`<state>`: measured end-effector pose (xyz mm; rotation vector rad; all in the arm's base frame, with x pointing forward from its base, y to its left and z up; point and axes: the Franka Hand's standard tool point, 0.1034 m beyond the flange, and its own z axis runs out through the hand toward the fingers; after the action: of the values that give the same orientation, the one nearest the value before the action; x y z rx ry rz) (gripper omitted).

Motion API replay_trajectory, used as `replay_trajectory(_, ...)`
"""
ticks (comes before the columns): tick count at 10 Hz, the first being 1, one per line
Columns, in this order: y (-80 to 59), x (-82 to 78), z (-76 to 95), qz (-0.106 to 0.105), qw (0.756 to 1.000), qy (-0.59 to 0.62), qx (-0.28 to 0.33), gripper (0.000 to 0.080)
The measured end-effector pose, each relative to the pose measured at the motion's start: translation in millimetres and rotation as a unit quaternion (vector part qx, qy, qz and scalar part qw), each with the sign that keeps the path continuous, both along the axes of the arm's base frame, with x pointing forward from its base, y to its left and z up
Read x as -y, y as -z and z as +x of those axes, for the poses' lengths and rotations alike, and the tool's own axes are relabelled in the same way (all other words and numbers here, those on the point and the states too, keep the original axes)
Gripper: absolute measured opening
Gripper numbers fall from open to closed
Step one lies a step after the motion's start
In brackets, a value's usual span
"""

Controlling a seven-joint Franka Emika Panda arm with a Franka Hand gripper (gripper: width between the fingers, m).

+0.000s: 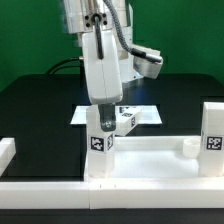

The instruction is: Assemble desk

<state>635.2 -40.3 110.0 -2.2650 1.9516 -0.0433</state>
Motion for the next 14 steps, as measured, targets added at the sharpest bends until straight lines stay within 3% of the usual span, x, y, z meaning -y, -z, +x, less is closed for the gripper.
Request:
replay_trajectory(2, 0.0, 2.7, -0.1, -0.02, 0.991, -0.13, 0.011, 0.0649)
replay_trajectory(4, 5.8, 6.0, -2.6, -0.054, 0.941, -0.333, 0.018, 0.0649)
replay_trajectory(7, 7.5, 4.2, -3.3, -0.055, 0.942, -0.33, 0.017, 0.0621)
replay_trajectory(8, 7.5, 4.0, -3.3, -0.054, 0.945, -0.323, 0.016, 0.0449)
replay_trajectory(9, 7.1, 3.9, -2.9, -0.047, 0.962, -0.267, 0.013, 0.0449)
replay_trajectory(10, 7.2, 6.1, -4.7, -0.038, 0.979, -0.199, 0.002, 0.0288)
replay_trajectory(12, 7.5, 4.1, -4.5, -0.01, 0.999, -0.033, -0.01, 0.0288)
replay_trajectory(13, 8.0, 0.2, -3.7, 0.009, 0.998, 0.06, -0.015, 0.0288)
replay_trajectory(14, 8.1, 0.6, -2.6, 0.013, 0.995, 0.099, -0.018, 0.0288)
